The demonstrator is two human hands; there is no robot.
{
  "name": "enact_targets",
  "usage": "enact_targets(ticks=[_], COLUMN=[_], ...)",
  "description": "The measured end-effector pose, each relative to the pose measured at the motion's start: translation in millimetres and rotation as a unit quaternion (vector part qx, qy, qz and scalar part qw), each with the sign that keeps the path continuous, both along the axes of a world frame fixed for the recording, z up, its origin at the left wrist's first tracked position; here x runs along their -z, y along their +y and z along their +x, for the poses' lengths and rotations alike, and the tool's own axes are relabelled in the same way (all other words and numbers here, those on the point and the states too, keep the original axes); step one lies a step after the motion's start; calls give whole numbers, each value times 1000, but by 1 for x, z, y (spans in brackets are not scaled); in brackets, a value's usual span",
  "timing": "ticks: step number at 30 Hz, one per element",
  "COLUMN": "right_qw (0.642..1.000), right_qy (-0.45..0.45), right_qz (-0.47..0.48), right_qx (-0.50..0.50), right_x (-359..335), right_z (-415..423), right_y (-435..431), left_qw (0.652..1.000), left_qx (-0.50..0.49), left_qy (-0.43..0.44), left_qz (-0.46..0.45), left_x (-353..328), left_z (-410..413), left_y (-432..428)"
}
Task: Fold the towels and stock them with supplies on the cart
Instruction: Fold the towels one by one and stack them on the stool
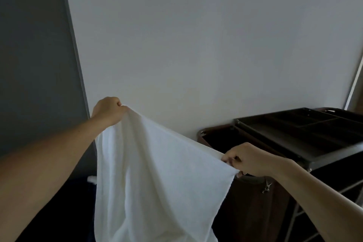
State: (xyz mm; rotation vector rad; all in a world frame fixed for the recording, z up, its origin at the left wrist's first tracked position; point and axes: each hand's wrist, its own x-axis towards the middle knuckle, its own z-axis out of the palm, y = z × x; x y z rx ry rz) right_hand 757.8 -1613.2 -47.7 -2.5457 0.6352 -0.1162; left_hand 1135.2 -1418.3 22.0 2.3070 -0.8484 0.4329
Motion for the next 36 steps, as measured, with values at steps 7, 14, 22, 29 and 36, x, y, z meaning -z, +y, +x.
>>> enact_targets(ticks=[7,14,22,29,36], right_qw=[990,941,869,892,918], right_qy=[-127,-313,-351,-304,-310], right_qz=[55,52,308,284,206], right_qx=[24,120,161,175,138], right_x=[-3,-1,10,0,-25], right_z=[-15,-22,4,82,126], right_y=[0,2,18,47,70], left_qw=[1000,1000,991,961,964], left_qx=[-5,3,42,246,264], left_qy=[5,-5,119,121,32], left_qz=[2,15,50,-22,6], left_x=[4,11,41,40,42], left_z=[12,14,-2,-91,-143], left_y=[0,-10,-19,-32,-26])
